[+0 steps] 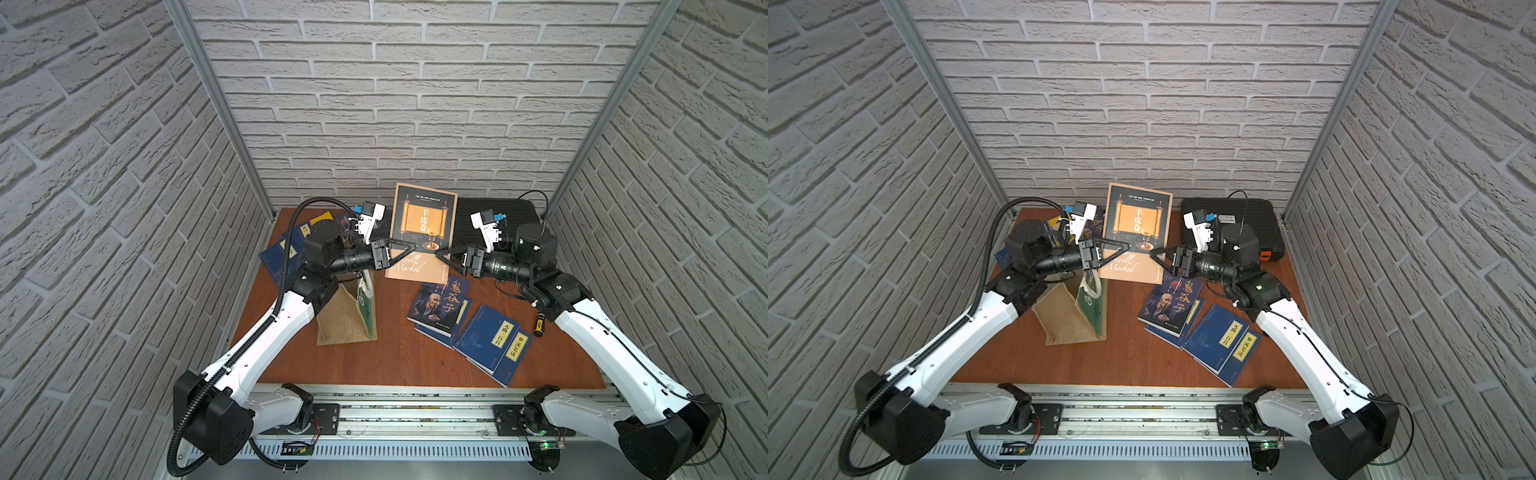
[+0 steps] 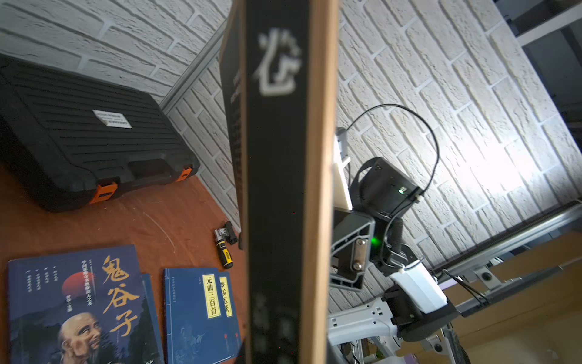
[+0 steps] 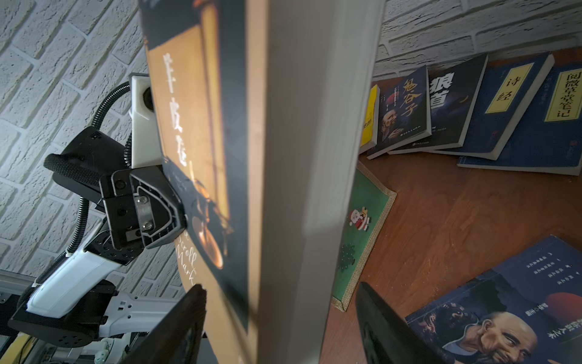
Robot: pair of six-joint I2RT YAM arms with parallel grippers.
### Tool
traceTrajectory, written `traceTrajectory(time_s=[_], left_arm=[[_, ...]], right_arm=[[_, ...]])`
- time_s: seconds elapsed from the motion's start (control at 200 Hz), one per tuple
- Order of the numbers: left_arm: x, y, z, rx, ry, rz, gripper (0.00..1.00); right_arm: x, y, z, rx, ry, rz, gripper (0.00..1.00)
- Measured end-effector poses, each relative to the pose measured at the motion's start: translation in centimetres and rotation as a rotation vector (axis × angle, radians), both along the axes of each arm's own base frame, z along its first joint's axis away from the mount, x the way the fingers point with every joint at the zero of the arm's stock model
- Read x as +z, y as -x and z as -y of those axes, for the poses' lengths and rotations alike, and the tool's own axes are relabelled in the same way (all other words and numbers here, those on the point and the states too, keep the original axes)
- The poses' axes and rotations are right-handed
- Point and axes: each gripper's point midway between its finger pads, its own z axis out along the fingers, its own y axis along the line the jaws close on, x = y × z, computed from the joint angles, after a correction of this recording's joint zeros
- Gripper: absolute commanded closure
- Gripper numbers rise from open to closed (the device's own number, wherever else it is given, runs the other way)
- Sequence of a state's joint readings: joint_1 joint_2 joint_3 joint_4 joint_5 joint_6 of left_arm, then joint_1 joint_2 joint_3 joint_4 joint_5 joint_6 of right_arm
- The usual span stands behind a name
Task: Put the books into the canvas bag
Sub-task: Pick up the book from the book.
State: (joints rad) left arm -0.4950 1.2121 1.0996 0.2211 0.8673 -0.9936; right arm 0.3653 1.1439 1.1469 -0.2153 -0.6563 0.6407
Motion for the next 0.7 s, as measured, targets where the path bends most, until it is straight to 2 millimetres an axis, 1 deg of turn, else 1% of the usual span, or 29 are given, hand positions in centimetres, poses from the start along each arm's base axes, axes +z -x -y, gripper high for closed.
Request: traceTrajectory(time_s=[0.19,0.27,0.305,0.375,0.49,0.515,0.525,0.535,0.56,0.595,0.66,0.7], left_arm=[[1.5,0.8,0.2,-0.042,0.051,0.032,1.00],[1.6,0.9,0.2,-0.043,0.059,0.035,1.00],[1.4,0.9,0.3,-0.044,0.058,0.032,1.00],[1.0,0.8,0.3,-0.042,0.054,0.022,1.00],[0.3,0.6,0.1,-0.026,0.036,0.001,1.00],[0.0,0.5,0.1,-0.017,0.028,-0.009,0.99],[-0.1,0.4,0.1,-0.012,0.025,-0.012,0.97],[-0.2,0.4,0.0,-0.009,0.020,-0.016,0.97],[-0.4,0.2,0.0,0.001,0.012,-0.022,0.94],[-0.8,0.1,-0.1,0.010,0.000,-0.033,0.88],[-1.1,0.1,-0.2,0.023,-0.013,-0.038,0.70],[-1.1,0.1,-0.4,0.032,-0.023,-0.037,0.63]], right_arm=[[1.3,0.1,-0.6,0.032,-0.045,0.007,0.24],[2.0,0.2,-1.3,0.064,-0.065,0.014,0.27],[2.2,0.3,-1.6,0.077,-0.070,0.017,0.32],[2.5,0.6,-1.9,0.094,-0.076,0.021,0.47],[2.5,0.8,-2.0,0.095,-0.077,0.016,0.78],[2.5,0.8,-2.0,0.095,-0.076,0.019,0.85],[2.5,0.9,-2.0,0.095,-0.076,0.018,0.86],[2.6,0.9,-2.0,0.095,-0.078,0.015,0.89],[2.7,1.0,-1.9,0.098,-0.078,0.023,0.93],[2.8,1.2,-1.9,0.096,-0.079,0.020,0.94],[2.7,1.5,-1.9,0.095,-0.072,0.019,0.94],[2.7,1.6,-1.9,0.096,-0.069,0.016,0.94]])
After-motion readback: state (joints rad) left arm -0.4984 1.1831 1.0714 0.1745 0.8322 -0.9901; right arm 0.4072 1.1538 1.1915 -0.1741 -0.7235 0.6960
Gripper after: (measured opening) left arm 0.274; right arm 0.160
